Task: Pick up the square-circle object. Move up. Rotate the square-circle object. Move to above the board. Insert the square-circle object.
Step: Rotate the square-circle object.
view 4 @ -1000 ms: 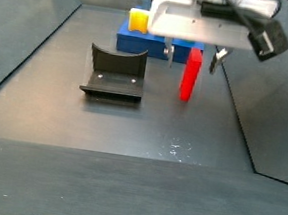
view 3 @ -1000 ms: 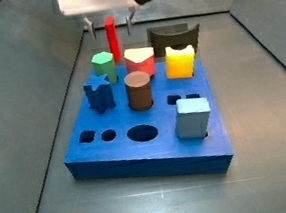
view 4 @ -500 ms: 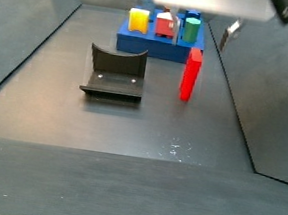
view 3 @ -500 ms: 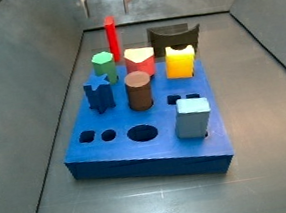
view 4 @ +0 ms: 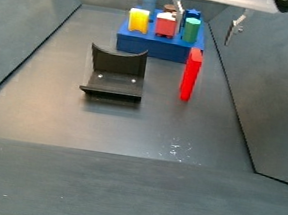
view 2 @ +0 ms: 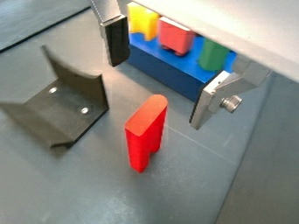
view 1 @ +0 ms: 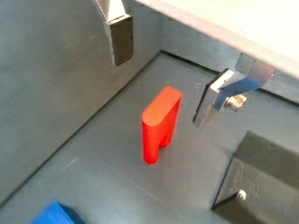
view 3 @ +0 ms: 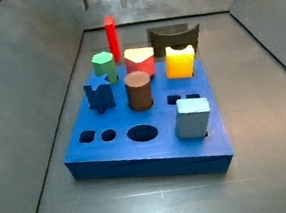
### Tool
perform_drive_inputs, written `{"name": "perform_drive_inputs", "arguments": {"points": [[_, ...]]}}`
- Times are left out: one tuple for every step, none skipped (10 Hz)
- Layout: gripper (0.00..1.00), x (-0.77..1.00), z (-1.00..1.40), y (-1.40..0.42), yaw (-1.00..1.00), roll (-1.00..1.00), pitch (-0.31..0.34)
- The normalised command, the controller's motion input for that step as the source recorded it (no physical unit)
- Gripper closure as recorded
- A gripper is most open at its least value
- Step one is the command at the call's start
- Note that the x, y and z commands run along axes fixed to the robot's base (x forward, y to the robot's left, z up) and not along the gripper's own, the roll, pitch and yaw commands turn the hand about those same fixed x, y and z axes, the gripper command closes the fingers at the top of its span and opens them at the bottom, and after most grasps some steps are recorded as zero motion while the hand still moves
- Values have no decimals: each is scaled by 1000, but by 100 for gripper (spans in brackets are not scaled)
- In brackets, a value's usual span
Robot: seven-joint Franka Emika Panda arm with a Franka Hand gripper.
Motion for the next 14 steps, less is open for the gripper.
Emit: {"name": "perform_drive_inputs", "arguments": {"points": [[0, 23, -35, 15, -1000, 4, 5], [0, 25, -32, 15, -1000, 4, 5], [0, 25, -30, 15, -1000, 5, 5], [0, 26, -28, 15, -1000, 5, 6], [0, 26, -27, 14, -1000, 5, 6], [0, 27, -26, 14, -1000, 6, 6], [0, 27, -26, 14, -1000, 6, 6], [0, 27, -25, 14, -1000, 7, 7], [0, 27, -25, 14, -1000, 7, 8], [0, 27, -24, 14, -1000, 8, 8], [0, 27, -24, 14, -1000, 9, 9], [0, 27, -24, 14, -1000, 10, 10], [0, 27, -24, 14, -1000, 11, 12], [0, 27, -24, 14, -1000, 13, 13]]}}
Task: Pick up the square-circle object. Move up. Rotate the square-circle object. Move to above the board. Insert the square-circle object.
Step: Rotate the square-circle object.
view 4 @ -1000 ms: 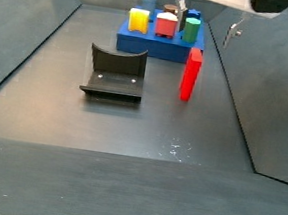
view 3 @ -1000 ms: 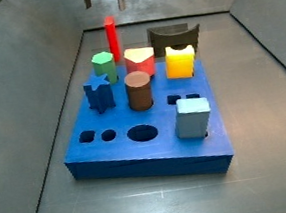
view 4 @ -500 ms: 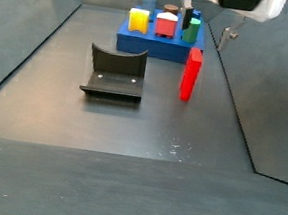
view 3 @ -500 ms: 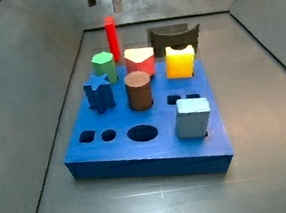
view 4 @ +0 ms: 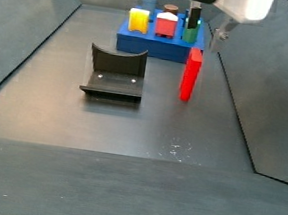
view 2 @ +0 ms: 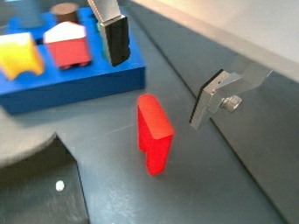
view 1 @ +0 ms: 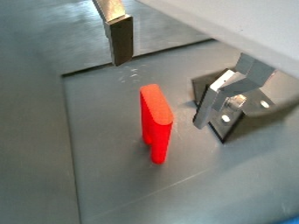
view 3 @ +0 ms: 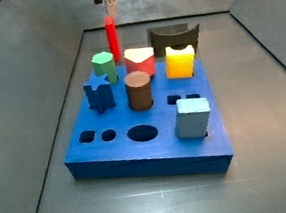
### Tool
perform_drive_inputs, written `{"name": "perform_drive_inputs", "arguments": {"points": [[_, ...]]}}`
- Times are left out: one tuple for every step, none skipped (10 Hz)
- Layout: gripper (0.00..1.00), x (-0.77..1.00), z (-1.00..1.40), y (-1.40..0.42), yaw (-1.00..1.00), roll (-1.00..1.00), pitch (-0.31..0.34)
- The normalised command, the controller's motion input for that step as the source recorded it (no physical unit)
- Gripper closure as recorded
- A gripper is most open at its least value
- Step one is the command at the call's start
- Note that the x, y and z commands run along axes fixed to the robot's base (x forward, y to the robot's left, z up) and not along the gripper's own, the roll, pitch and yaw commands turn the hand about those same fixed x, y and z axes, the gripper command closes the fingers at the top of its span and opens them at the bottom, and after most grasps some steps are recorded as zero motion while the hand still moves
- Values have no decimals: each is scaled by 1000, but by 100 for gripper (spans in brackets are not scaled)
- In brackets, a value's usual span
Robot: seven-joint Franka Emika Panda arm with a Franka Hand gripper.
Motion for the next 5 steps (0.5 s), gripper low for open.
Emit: {"name": "perform_drive_inputs", "arguments": {"points": [[0, 27, -24, 14, -1000, 15, 16], [0, 27, -24, 14, -1000, 18, 19], [0, 27, -24, 14, -914, 23, 24], [0, 27, -24, 14, -669, 22, 24], [0, 27, -24, 14, -515, 22, 24]]}}
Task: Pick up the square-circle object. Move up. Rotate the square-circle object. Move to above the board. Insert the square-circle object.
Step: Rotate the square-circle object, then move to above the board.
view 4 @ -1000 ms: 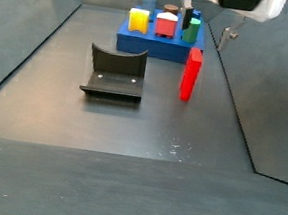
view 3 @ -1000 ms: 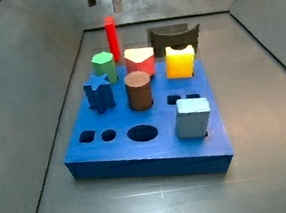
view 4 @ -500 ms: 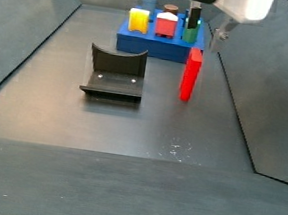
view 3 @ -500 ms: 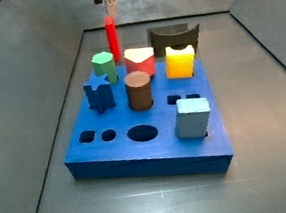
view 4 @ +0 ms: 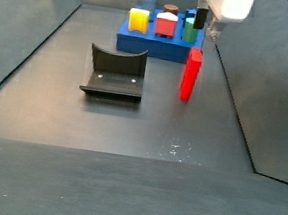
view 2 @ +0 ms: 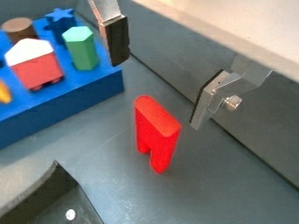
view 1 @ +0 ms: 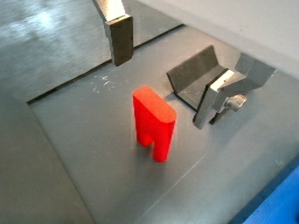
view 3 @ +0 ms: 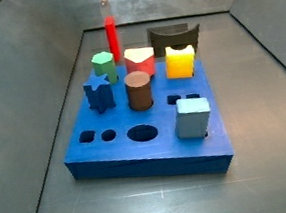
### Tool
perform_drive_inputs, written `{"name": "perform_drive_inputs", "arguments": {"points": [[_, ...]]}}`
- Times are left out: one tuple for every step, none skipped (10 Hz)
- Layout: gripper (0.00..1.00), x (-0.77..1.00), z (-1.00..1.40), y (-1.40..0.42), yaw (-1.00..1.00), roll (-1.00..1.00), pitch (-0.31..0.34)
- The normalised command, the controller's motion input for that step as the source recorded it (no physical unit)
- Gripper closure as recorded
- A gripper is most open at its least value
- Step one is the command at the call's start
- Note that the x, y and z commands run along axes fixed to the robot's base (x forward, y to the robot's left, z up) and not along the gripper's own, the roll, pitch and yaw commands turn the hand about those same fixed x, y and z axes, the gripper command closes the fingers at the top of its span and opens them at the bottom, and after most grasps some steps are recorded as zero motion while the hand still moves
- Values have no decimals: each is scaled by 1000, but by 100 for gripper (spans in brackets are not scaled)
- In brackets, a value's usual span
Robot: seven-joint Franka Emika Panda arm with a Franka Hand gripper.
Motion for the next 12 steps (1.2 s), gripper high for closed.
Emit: {"name": "perform_drive_inputs", "arguments": {"points": [[0, 27, -24, 14, -290, 22, 24], [0, 0, -1000, 0, -187, 22, 23], [0, 12, -1000, 2, -100, 25, 10], [0, 21, -1000, 4, -78, 29, -5], [0, 23, -1000, 12, -48, 39, -19], [0, 24, -923, 16, -42, 43, -25], [0, 24, -727, 18, -35, 49, -28], [0, 24, -578, 18, -32, 53, -28], [0, 28, -384, 19, -33, 61, -24], [0, 31, -290, 20, -33, 65, -20], [100, 0, 0, 0, -34, 72, -16], [100, 214, 1000, -6, -365, -140, -226]]}}
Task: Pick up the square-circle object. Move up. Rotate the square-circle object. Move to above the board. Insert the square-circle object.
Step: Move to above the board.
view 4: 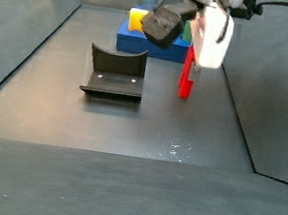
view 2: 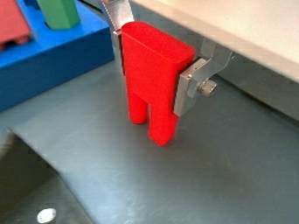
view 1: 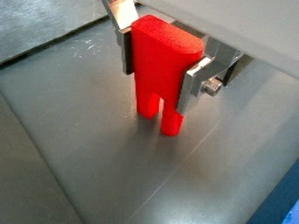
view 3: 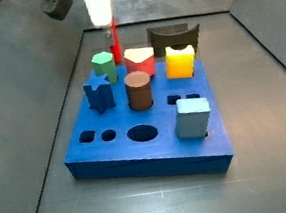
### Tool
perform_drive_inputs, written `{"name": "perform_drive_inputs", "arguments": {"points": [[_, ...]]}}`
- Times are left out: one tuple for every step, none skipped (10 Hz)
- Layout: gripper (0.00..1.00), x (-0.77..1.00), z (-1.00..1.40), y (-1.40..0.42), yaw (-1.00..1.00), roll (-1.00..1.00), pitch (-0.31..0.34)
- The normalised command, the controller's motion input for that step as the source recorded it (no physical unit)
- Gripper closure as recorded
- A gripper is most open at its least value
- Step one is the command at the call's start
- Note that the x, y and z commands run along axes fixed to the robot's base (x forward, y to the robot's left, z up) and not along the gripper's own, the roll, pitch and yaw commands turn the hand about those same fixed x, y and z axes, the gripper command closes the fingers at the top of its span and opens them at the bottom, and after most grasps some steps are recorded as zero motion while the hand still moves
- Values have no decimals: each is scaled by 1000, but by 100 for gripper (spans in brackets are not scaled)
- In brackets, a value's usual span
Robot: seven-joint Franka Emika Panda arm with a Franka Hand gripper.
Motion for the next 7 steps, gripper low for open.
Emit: {"name": "perform_drive_inputs", "arguments": {"points": [[100, 209, 1000, -5, -345, -142, -211], [100, 185, 1000, -4, -223, -157, -120], [100, 176, 1000, -3, -152, -168, -62], [100, 167, 1000, -1, -104, -179, -11], [100, 162, 1000, 1, -81, -189, 26], [100, 152, 1000, 2, -65, -201, 59], [100, 144, 1000, 4, -60, -207, 65]]}}
